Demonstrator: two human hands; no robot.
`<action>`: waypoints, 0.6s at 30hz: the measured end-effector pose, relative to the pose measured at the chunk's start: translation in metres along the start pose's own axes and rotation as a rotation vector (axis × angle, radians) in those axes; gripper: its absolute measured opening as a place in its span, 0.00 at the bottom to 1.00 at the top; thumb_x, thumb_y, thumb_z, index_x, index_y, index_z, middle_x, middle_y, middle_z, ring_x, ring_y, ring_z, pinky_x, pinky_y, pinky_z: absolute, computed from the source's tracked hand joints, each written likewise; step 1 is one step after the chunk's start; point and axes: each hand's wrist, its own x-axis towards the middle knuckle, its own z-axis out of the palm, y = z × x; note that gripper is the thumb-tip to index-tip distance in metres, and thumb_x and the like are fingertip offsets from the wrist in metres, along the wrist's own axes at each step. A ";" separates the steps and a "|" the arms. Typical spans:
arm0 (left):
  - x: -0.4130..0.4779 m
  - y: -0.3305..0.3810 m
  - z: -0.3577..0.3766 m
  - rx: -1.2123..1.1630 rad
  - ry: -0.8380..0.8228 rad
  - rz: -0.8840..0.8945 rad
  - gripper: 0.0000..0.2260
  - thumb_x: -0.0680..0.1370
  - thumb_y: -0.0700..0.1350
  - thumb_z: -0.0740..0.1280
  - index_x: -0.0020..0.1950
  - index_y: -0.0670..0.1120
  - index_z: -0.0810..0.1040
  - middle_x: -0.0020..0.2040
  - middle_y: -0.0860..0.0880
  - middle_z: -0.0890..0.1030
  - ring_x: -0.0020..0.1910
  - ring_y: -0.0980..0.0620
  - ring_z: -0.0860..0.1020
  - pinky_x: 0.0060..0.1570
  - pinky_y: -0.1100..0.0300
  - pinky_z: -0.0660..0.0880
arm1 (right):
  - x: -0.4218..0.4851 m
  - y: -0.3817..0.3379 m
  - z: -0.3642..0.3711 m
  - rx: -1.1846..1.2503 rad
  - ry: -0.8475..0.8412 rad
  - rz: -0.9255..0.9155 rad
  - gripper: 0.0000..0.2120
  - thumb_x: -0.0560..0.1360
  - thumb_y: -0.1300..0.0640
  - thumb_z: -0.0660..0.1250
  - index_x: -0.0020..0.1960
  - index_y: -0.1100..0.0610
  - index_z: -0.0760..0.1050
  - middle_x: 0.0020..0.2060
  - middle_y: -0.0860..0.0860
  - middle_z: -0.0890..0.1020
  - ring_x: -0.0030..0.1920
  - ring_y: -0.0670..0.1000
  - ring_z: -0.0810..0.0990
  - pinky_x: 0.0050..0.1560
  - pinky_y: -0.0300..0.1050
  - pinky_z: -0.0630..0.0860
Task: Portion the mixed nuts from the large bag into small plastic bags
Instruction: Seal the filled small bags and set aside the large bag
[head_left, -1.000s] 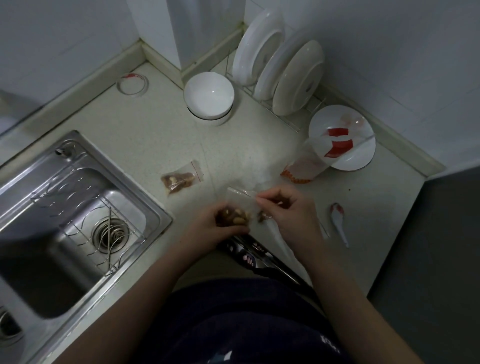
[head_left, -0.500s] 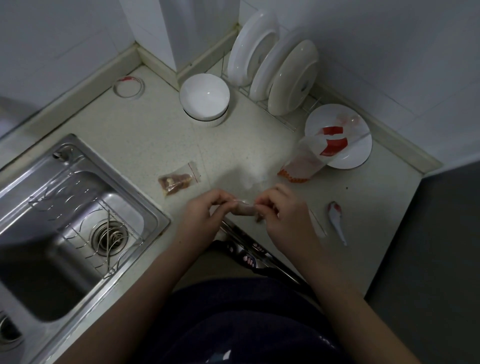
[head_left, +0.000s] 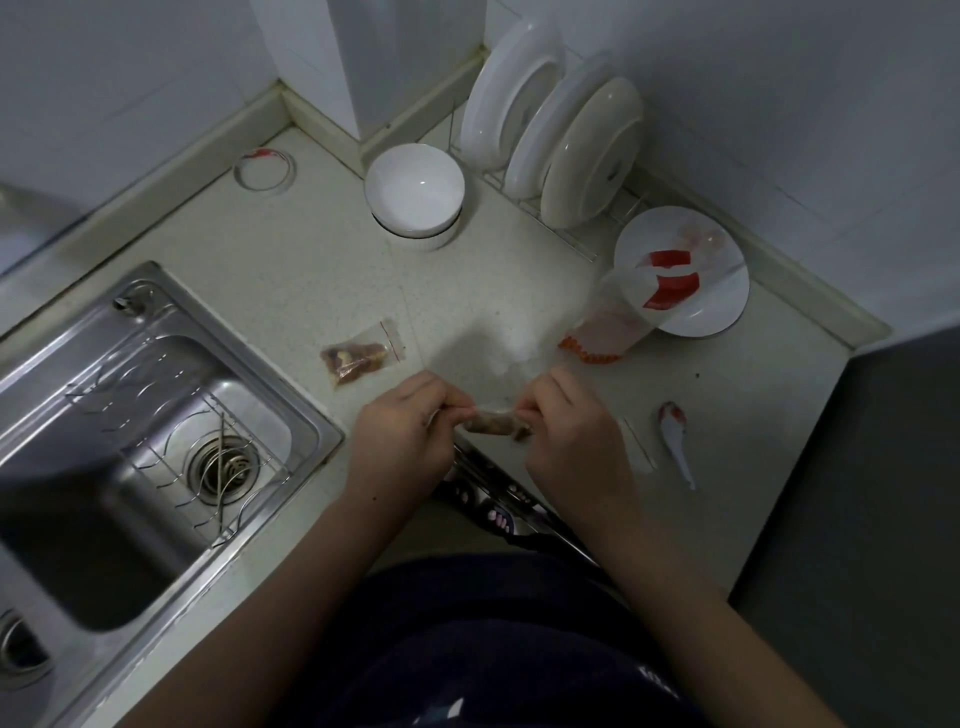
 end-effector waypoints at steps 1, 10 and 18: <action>0.000 0.001 0.000 -0.003 0.001 -0.005 0.06 0.74 0.40 0.67 0.38 0.45 0.82 0.37 0.53 0.81 0.36 0.55 0.78 0.36 0.58 0.75 | -0.001 0.000 -0.001 0.001 -0.003 -0.001 0.10 0.65 0.73 0.66 0.35 0.59 0.70 0.34 0.51 0.72 0.34 0.45 0.63 0.32 0.31 0.55; 0.002 0.003 0.001 -0.097 -0.062 -0.050 0.03 0.75 0.40 0.71 0.42 0.47 0.80 0.39 0.53 0.79 0.38 0.58 0.76 0.39 0.62 0.73 | -0.002 -0.001 -0.004 0.047 -0.037 -0.002 0.06 0.74 0.66 0.66 0.38 0.61 0.74 0.35 0.52 0.75 0.36 0.51 0.71 0.32 0.44 0.69; 0.000 0.013 0.001 0.025 -0.095 0.047 0.06 0.77 0.48 0.67 0.43 0.49 0.81 0.40 0.56 0.78 0.35 0.58 0.75 0.35 0.66 0.71 | 0.000 0.000 -0.008 -0.012 0.037 -0.048 0.08 0.73 0.64 0.62 0.35 0.59 0.73 0.32 0.51 0.75 0.35 0.52 0.71 0.33 0.40 0.62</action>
